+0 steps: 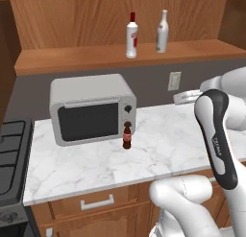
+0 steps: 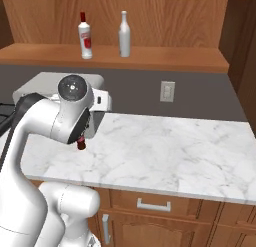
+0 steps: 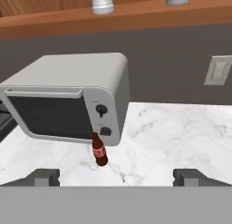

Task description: Sort all alcoholic drinks to one cabinet, and non-alcoholic drinks to the other.

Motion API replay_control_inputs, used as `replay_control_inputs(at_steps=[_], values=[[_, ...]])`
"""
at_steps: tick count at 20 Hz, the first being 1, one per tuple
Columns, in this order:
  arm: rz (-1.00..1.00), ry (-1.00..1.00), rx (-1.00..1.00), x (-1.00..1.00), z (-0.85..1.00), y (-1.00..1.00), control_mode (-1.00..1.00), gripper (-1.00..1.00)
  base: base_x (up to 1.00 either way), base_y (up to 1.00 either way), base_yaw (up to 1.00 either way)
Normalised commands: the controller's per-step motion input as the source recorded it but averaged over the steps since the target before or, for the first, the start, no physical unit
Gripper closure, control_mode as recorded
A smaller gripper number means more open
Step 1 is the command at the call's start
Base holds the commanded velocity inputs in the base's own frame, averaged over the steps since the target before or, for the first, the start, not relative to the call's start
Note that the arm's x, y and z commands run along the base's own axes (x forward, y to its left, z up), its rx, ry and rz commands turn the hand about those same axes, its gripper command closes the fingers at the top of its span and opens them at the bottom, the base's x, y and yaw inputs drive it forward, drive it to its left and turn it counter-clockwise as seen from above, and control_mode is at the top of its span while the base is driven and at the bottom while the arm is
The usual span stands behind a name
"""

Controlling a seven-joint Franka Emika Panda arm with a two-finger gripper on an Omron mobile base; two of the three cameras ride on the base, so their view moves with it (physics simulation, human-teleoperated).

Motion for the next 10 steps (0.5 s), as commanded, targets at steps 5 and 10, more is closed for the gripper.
replay_control_inputs(at_steps=[5, 10], values=[[0.0, 0.0, 0.0, 0.0, 0.0, 0.0, 1.0, -1.0, -0.01, 0.28, 0.0], [0.16, 0.0, 0.0, -0.07, -0.7, 0.01, -1.0, -1.0, 0.0, 0.0, 0.0]])
